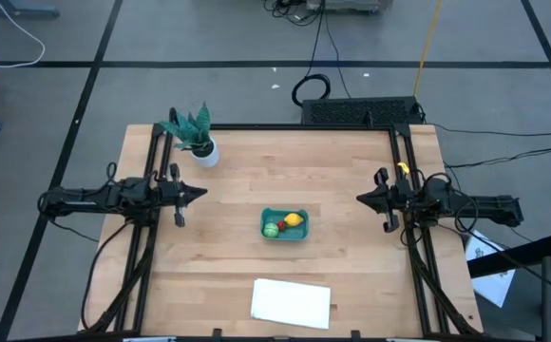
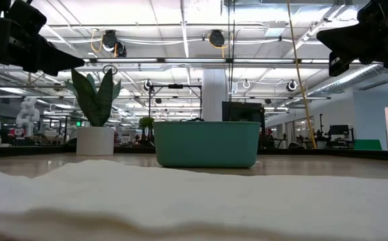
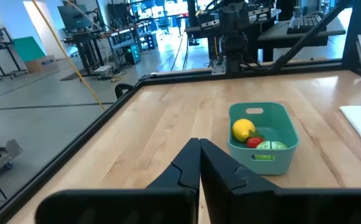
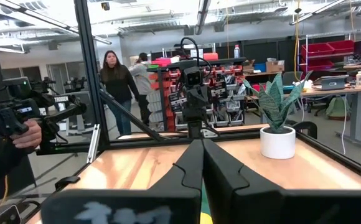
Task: Pick and placing Produce into tupperware
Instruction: Return to Home Position
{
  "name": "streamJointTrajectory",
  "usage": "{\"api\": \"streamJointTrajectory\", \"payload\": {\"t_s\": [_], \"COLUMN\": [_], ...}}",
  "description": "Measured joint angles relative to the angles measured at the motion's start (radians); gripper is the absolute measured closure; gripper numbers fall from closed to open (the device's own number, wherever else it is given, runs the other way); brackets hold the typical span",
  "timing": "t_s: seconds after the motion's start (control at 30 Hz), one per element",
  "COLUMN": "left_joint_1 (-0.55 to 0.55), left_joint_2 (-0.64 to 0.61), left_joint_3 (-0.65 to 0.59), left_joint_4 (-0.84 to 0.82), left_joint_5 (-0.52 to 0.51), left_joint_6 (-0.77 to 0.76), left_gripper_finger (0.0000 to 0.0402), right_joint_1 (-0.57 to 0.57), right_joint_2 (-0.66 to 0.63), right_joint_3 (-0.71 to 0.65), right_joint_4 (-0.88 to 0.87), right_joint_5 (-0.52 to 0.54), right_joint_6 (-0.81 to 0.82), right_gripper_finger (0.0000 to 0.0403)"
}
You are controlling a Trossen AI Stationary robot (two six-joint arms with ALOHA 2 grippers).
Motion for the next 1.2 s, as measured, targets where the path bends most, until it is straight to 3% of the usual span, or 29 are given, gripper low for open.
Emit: {"api": "streamJointTrajectory", "payload": {"t_s": [0.17, 1.2], "left_joint_1": [0.000, 0.000], "left_joint_2": [0.000, 0.000], "left_joint_3": [0.000, 0.000], "left_joint_4": [0.000, 0.002], "left_joint_5": [0.000, 0.005], "left_joint_6": [0.002, 0.004], "left_gripper_finger": [0.0385, 0.0385], "right_joint_1": [0.000, 0.000], "right_joint_2": [0.000, 0.000], "right_joint_3": [0.000, 0.000], "right_joint_4": [0.021, 0.019], "right_joint_5": [0.000, 0.001], "right_joint_6": [0.056, 0.032], "right_gripper_finger": [0.0403, 0.0403]}}
